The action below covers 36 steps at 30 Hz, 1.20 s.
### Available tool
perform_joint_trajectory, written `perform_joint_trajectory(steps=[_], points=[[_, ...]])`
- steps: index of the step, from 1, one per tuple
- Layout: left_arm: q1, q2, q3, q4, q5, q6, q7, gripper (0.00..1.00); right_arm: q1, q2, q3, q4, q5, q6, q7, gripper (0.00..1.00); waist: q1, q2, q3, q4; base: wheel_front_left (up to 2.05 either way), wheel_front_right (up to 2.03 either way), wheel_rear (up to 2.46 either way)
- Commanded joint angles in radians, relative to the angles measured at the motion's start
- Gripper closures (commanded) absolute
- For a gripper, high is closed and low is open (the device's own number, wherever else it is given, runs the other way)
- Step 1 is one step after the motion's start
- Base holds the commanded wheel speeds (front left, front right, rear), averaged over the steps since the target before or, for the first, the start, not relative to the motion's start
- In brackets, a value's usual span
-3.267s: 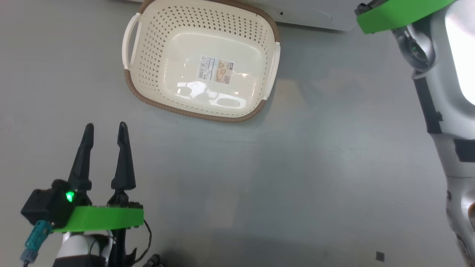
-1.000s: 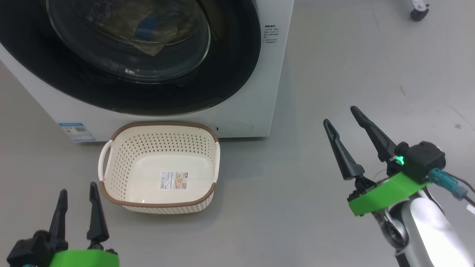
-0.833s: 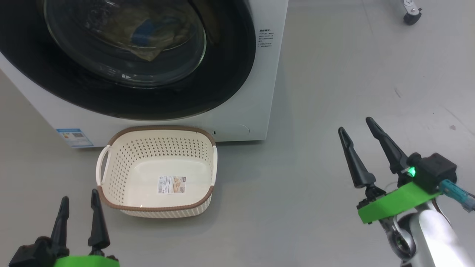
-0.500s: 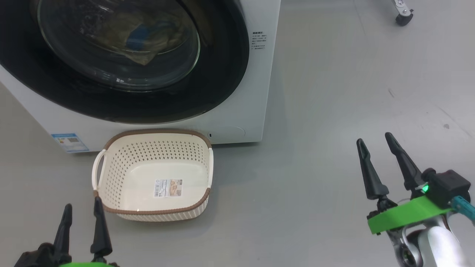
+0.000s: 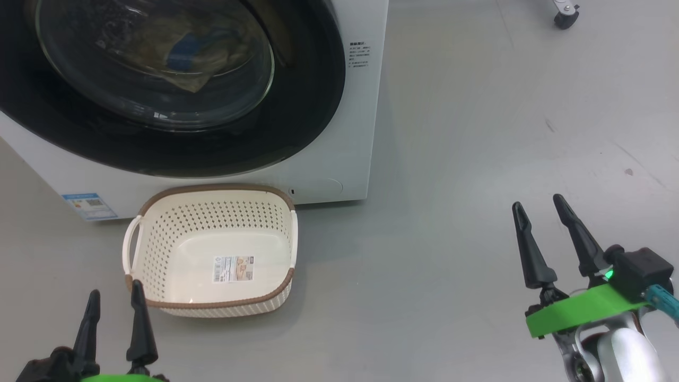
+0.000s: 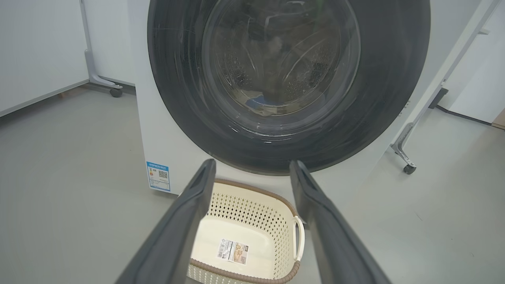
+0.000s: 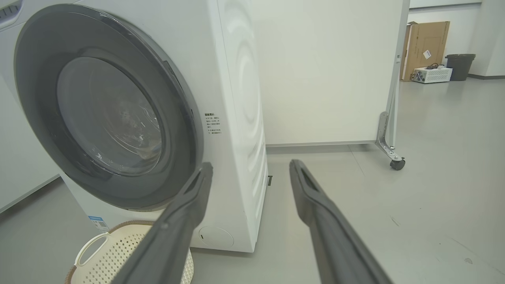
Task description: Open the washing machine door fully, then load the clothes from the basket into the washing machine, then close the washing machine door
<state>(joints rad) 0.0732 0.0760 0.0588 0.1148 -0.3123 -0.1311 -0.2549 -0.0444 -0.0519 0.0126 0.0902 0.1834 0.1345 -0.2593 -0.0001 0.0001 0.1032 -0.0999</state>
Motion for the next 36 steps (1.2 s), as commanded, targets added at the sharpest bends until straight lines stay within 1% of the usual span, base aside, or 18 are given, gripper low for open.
perform_joint_trajectory(steps=[1,3,4,9,36], points=[[-0.021,0.019,0.030,-0.034,0.001,0.000,-0.007,0.00,-0.027,-0.001,0.023,-0.033,-0.004,-0.004,-0.002,0.00,0.0001,-0.0001,0.001,0.000,0.00,0.00,0.00],[-0.021,0.020,0.034,-0.032,0.007,0.000,-0.007,0.00,-0.027,0.000,0.022,-0.033,-0.005,-0.004,-0.002,0.00,0.0001,-0.0001,0.001,0.002,0.00,0.00,0.00],[0.000,-0.001,0.000,0.004,0.002,0.000,0.000,1.00,0.000,0.002,0.001,0.004,0.000,0.000,0.000,1.00,0.0001,-0.0001,0.001,0.001,0.00,0.00,0.00],[0.013,-0.022,-0.008,0.089,0.000,0.000,0.002,1.00,0.033,0.010,0.013,0.091,0.003,0.000,0.002,1.00,0.0001,-0.0001,0.001,0.001,0.00,0.00,0.00],[-0.028,-0.016,-0.005,0.100,-0.278,0.000,0.071,1.00,0.015,-0.008,0.006,0.103,0.318,-0.001,0.061,1.00,0.0001,-0.0001,-0.020,0.022,0.00,0.00,0.00]])
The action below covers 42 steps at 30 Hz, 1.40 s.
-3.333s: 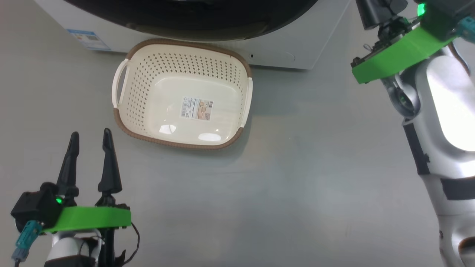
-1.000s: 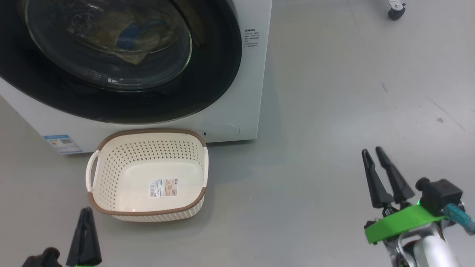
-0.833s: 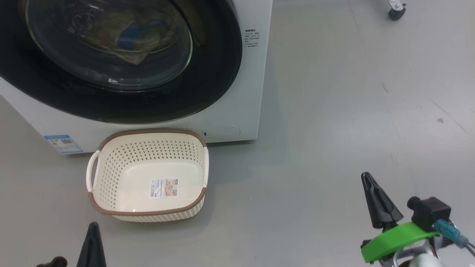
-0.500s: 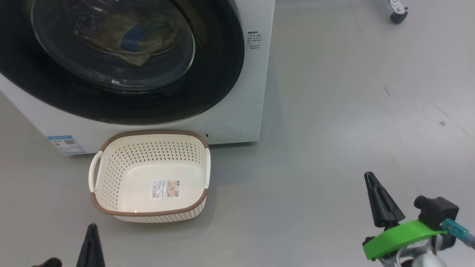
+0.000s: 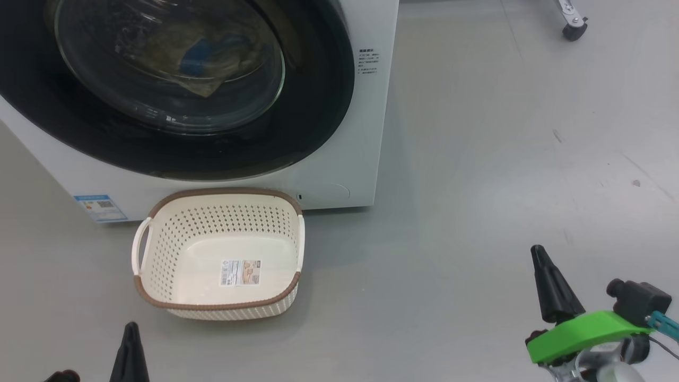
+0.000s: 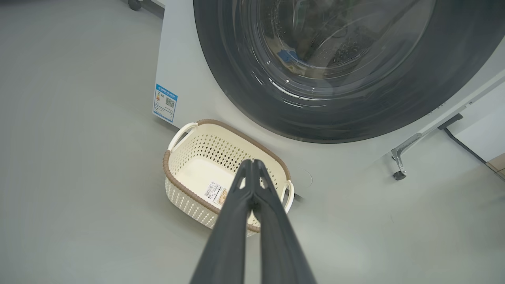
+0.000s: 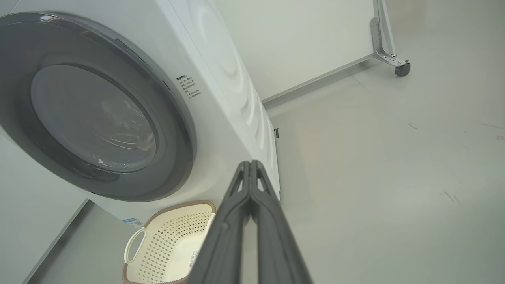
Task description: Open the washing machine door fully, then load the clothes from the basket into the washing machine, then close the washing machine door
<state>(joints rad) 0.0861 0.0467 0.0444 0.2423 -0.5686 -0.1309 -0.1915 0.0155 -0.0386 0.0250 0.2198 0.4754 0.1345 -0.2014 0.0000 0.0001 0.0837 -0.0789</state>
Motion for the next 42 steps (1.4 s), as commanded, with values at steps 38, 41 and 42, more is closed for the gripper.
perform_joint_trajectory(steps=[38,41,42], points=[[-0.099,0.016,0.023,-0.017,-0.421,0.000,0.114,1.00,-0.073,-0.034,-0.034,-0.008,0.471,-0.002,0.104,1.00,0.0000,-0.0001,-0.031,0.031,0.00,0.00,0.00],[-0.103,0.016,0.025,-0.016,-0.452,0.000,0.123,1.00,-0.076,-0.035,-0.037,-0.007,0.506,-0.002,0.113,1.00,0.0000,-0.0001,-0.034,0.033,0.00,0.00,0.00],[-0.105,0.016,0.025,-0.016,-0.463,0.000,0.126,1.00,-0.076,-0.035,-0.038,-0.006,0.517,-0.002,0.115,1.00,0.0000,-0.0001,-0.035,0.034,0.00,0.00,0.00]])
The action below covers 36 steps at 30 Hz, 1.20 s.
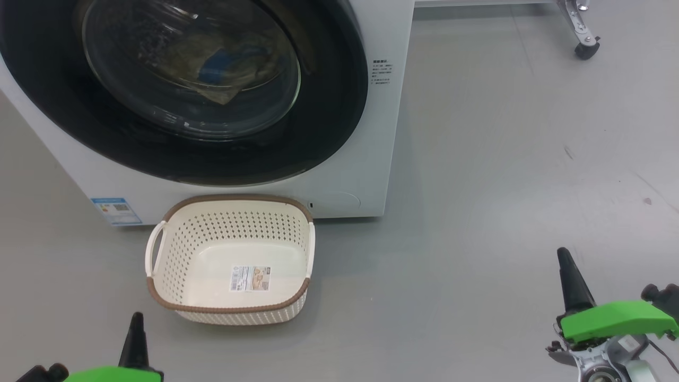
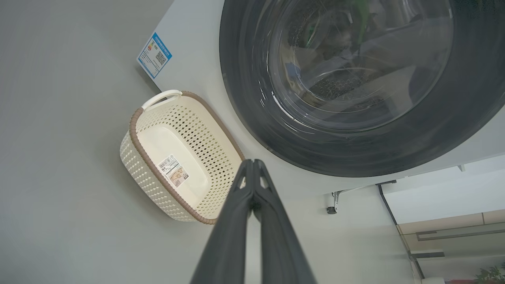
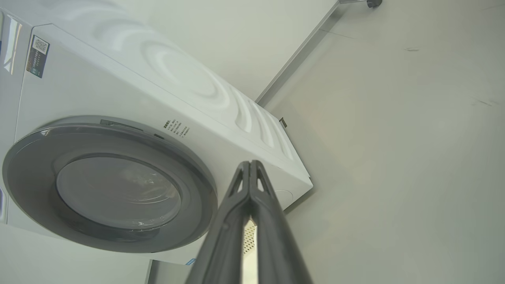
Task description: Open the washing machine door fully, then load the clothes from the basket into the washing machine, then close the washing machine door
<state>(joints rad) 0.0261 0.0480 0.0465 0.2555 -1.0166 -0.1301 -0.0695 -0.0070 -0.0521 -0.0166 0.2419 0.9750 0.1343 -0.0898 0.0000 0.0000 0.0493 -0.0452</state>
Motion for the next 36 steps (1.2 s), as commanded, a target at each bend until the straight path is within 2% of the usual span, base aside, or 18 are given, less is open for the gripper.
perform_joint_trajectory(steps=[1,36], points=[[-0.046,0.015,0.024,-0.029,-0.025,-0.001,0.007,1.00,-0.055,-0.022,0.003,-0.028,0.029,-0.002,0.007,1.00,0.0000,0.0000,-0.001,0.001,0.00,0.00,0.00],[-0.099,0.014,0.042,-0.018,-0.377,-0.001,0.107,1.00,-0.081,-0.025,-0.034,-0.011,0.417,-0.003,0.107,1.00,0.0000,0.0000,-0.028,0.028,0.00,0.00,0.00]])
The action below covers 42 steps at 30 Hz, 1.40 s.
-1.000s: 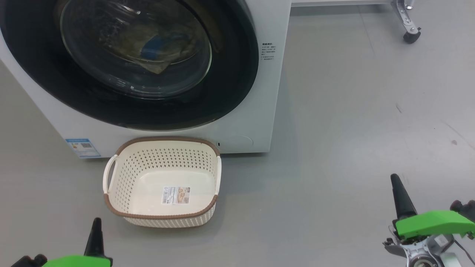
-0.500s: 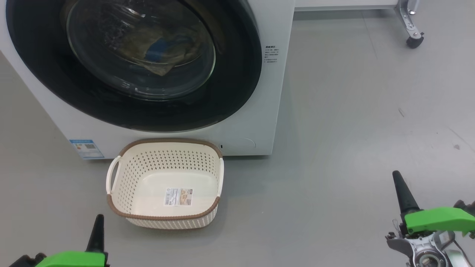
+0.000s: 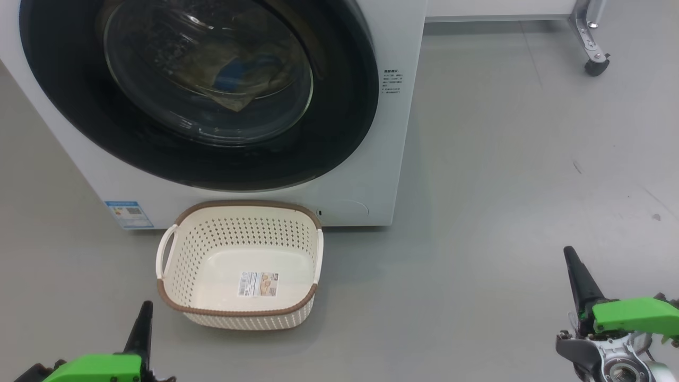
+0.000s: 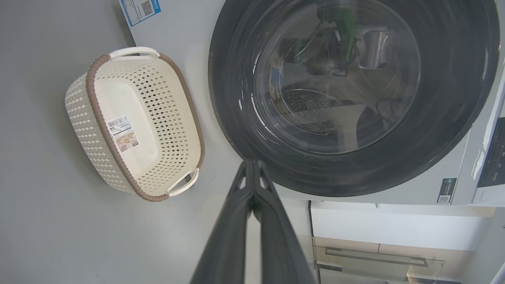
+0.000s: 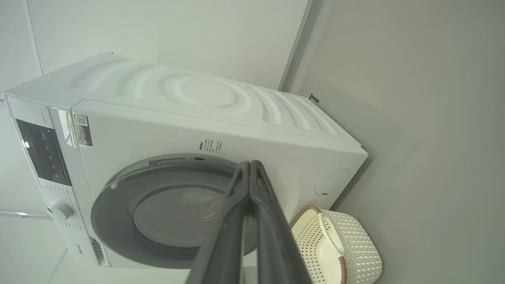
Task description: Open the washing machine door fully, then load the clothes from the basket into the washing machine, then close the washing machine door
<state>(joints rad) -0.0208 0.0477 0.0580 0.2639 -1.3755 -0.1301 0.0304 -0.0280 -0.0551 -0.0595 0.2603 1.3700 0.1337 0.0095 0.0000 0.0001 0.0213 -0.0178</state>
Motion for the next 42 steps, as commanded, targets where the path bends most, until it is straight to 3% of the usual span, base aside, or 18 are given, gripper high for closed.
perform_joint_trajectory(steps=[1,22,42], points=[[-0.054,0.014,0.031,-0.026,-0.029,-0.001,0.010,1.00,-0.060,-0.022,0.008,-0.028,0.033,-0.002,0.011,1.00,0.0000,-0.0001,-0.001,0.001,0.00,0.00,0.00],[-0.086,0.012,0.043,-0.019,-0.244,-0.001,0.072,1.00,-0.077,-0.021,-0.018,-0.018,0.269,-0.003,0.074,1.00,0.0000,-0.0001,-0.018,0.018,0.00,0.00,0.00],[-0.086,0.010,0.046,-0.019,-0.241,-0.001,0.075,1.00,-0.077,-0.016,-0.026,-0.017,0.263,-0.003,0.081,1.00,0.0000,-0.0001,-0.018,0.018,0.00,0.00,0.00]])
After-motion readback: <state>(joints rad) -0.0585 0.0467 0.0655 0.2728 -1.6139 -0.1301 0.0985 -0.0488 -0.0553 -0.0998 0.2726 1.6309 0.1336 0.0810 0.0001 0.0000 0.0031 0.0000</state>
